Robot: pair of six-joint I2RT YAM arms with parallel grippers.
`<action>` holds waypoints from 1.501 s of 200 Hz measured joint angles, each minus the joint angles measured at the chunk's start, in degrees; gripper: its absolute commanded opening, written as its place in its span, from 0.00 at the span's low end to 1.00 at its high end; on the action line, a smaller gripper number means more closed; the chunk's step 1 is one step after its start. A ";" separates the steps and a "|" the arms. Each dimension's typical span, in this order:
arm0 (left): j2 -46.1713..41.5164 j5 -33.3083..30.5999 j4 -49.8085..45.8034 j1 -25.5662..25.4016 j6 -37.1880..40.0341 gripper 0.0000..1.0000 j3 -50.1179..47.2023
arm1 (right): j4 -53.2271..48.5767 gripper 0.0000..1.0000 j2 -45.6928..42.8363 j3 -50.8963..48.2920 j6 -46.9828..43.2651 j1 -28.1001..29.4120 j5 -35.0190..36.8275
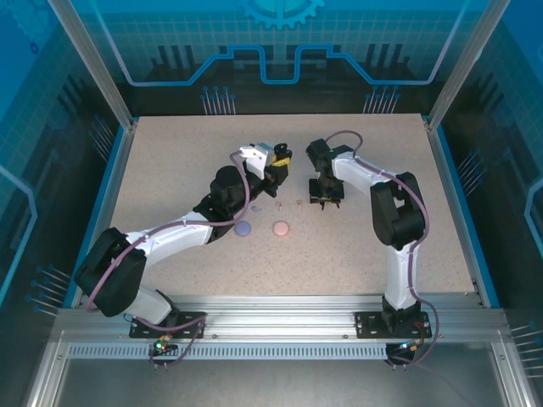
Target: Insert the wireless bluetooth earbuds into the charging case
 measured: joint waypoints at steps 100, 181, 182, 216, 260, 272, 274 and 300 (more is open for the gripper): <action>0.00 0.00 -0.02 0.00 0.00 0.00 0.00 | -0.02 0.35 2.95 0.98 0.22 0.04 0.50; 0.00 0.04 -0.07 0.00 0.00 0.00 0.00 | -0.22 0.29 3.58 1.64 0.20 0.04 0.31; 0.00 0.04 -0.07 0.00 0.00 0.00 0.00 | -0.22 0.29 3.58 1.66 0.20 0.04 0.31; 0.00 0.09 -0.09 0.00 0.00 0.00 0.00 | -0.20 0.28 3.69 1.90 0.17 0.00 0.35; 0.00 0.72 -0.09 0.00 -0.02 0.00 0.00 | -0.13 0.20 3.85 2.05 -0.11 -0.04 -0.13; 0.00 1.11 -0.09 0.00 0.00 0.00 0.00 | -0.13 0.18 3.85 2.05 -0.24 -0.09 -0.20; 0.00 1.16 -0.11 0.00 -0.02 0.00 0.00 | -0.13 0.18 3.85 2.05 -0.33 -0.11 -0.22; 0.00 1.79 -0.13 0.00 -0.02 0.00 0.00 | -0.15 0.15 3.76 2.03 -0.61 -0.13 -0.39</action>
